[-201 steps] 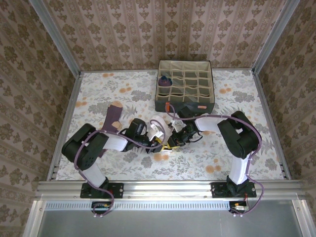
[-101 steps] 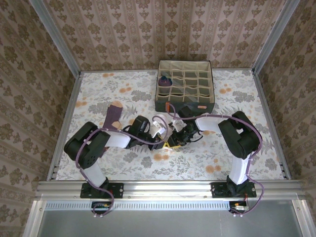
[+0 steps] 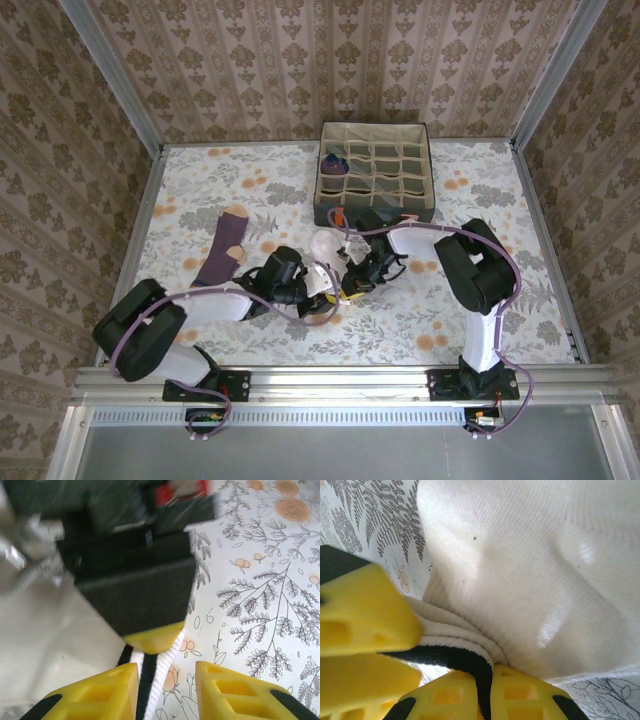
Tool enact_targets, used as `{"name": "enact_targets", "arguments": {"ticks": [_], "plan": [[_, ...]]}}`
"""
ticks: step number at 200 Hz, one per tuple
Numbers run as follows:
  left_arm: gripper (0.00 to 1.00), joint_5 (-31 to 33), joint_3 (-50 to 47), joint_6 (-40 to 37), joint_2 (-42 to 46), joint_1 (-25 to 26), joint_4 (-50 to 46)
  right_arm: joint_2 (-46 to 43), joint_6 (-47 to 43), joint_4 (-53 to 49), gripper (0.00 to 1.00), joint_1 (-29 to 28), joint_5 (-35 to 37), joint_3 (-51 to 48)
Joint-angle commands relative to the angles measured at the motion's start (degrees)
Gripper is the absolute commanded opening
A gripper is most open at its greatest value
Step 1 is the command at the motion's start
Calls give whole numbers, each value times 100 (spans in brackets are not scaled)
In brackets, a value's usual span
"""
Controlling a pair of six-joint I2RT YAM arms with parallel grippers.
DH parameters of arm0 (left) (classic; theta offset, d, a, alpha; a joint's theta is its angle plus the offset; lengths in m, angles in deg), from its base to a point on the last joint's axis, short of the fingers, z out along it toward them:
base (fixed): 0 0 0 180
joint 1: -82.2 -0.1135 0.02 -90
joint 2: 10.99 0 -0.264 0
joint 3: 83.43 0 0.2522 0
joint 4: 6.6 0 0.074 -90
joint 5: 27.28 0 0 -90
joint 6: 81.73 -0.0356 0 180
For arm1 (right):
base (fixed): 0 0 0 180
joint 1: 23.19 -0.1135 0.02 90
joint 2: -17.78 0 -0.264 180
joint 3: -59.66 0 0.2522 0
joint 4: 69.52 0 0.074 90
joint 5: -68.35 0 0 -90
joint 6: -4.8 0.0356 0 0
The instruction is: Roll the socks
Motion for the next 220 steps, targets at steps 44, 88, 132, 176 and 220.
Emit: {"name": "enact_targets", "arguments": {"ticks": [44, 88, 132, 176, 220], "plan": [[24, 1961, 30, -2316, 381, 908, -709, 392, -688, -1145, 7, 5, 318, 1], [24, 2491, 119, -2728, 60, 1261, -663, 417, -843, -1353, 7, 0, 163, 3], [24, 2606, 327, -2889, -331, 1531, -689, 514, -929, -1510, 7, 5, 70, 36], [28, 2683, 506, -2839, -796, 1593, -656, 531, -967, -1586, 7, 5, 37, 49], [20, 2603, 634, -2636, -1115, 1609, -1148, 427, -987, -1629, 10, 31, 35, 31]]}}
